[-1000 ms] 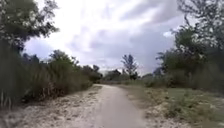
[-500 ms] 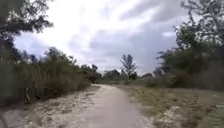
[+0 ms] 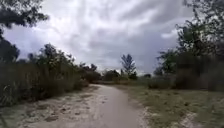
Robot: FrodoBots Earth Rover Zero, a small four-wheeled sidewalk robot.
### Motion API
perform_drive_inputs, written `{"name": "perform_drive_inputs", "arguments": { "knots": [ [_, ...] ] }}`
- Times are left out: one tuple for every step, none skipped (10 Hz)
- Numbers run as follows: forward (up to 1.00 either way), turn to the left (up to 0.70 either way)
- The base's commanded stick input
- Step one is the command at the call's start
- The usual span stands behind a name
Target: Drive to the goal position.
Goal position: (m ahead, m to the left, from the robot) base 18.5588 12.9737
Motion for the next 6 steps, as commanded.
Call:
{"name": "perform_drive_inputs", "arguments": {
  "knots": [
    [0.85,0.00],
    [0.85,0.00],
    [0.85,0.00],
    [0.85,0.00],
    [0.85,0.00],
    [0.85,0.00]
  ]
}}
